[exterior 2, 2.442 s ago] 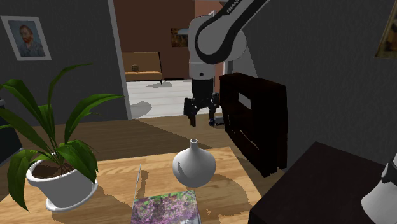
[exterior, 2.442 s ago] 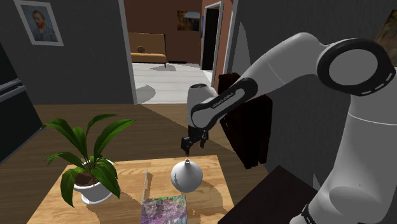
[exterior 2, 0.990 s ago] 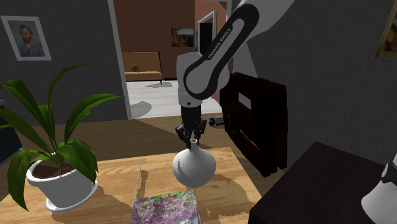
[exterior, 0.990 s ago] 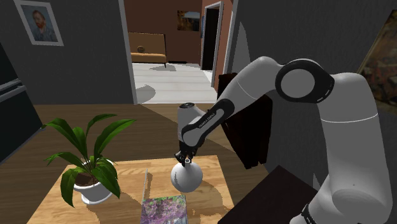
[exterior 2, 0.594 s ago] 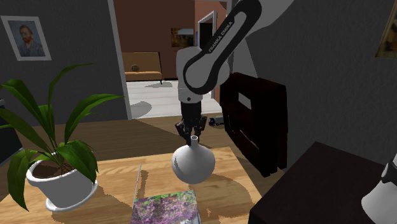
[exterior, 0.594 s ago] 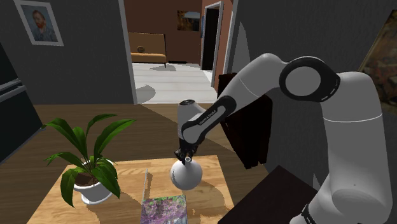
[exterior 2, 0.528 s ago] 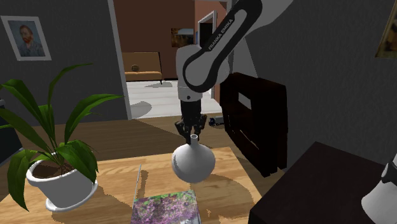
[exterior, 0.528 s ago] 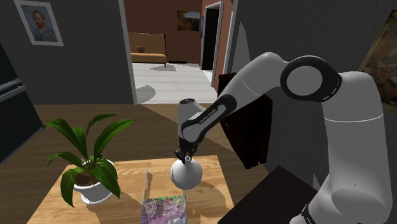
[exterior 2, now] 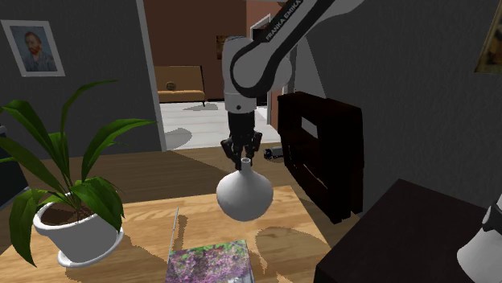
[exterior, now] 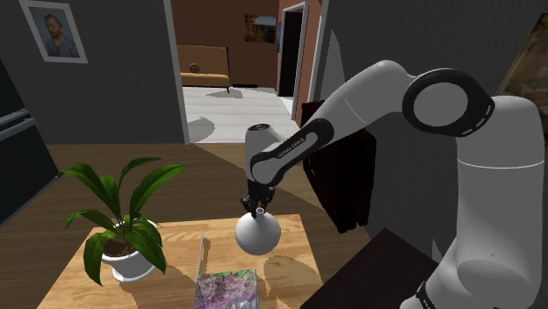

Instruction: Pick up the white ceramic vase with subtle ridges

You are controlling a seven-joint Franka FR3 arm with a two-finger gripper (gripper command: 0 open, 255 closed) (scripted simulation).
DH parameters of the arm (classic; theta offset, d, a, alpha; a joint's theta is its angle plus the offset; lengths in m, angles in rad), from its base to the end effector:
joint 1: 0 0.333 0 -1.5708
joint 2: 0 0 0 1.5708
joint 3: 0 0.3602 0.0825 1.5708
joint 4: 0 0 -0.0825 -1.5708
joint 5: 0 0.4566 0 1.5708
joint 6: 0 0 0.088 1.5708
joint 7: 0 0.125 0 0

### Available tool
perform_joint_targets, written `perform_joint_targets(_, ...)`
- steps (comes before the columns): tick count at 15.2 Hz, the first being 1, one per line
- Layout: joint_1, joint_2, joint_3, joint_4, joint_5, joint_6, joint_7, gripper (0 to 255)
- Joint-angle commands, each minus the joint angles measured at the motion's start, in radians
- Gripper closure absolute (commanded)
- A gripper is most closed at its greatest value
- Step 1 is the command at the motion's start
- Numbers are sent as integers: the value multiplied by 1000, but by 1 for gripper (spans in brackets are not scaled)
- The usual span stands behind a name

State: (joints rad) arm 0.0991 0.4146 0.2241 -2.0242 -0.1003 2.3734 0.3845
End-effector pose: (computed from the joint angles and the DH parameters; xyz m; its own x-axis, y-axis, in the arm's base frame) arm 0.6266 0.2062 0.2103 0.9984 -0.0031 -0.0570 -0.0033 -1.0000 -0.0027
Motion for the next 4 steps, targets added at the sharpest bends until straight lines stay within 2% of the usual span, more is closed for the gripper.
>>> perform_joint_targets(1, -2, -18, 3, 4, 6, -21, -4, 255)
perform_joint_targets(4, -4, -29, 5, 5, 9, -33, -6, 255)
